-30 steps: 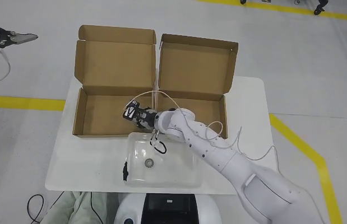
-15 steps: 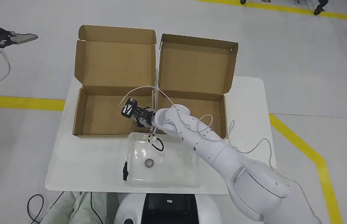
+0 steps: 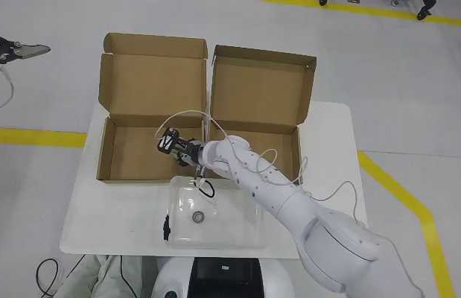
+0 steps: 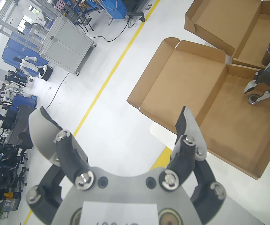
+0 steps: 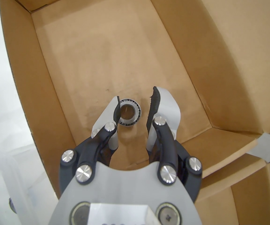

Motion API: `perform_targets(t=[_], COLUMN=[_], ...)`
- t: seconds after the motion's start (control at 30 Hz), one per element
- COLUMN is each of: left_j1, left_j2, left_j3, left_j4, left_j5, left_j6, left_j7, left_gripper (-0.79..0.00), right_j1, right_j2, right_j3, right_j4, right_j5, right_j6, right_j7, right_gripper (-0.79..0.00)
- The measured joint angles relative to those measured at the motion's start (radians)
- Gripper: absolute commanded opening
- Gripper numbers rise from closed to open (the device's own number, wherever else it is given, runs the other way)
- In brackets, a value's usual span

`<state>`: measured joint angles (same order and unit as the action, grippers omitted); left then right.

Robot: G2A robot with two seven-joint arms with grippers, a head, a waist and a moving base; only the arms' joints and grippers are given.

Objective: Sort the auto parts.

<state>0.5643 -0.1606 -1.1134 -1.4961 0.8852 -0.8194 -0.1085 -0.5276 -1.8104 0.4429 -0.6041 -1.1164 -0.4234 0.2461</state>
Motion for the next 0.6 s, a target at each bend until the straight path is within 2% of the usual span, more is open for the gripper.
perform_targets(t=[0.13, 0.3, 0.43, 0.6], left_j1=[0.0, 0.0, 0.0, 0.0], left_j2=[0.0, 0.0, 0.0, 0.0], left_j3=[0.0, 0.0, 0.0, 0.0], left_j4=[0.0, 0.0, 0.0, 0.0], left_j5=[0.0, 0.0, 0.0, 0.0], left_j6=[0.0, 0.0, 0.0, 0.0], left_j7=[0.0, 0.0, 0.0, 0.0], left_gripper=[0.0, 0.0, 0.0, 0.0], right_j1=[-0.003, -0.031, -0.076, -0.181], right_j2=[0.003, 0.026, 0.063, 0.129], right_j3=[0.008, 0.027, 0.057, 0.117], right_j4=[-0.023, -0.113, -0.23, -0.454], right_j5=[-0.021, -0.069, -0.117, -0.194], right_j6=[-0.005, -0.022, -0.034, -0.05], right_j7=[-0.015, -0.045, -0.036, 0.034], right_gripper=[-0.554, -0.545, -0.536, -0.529])
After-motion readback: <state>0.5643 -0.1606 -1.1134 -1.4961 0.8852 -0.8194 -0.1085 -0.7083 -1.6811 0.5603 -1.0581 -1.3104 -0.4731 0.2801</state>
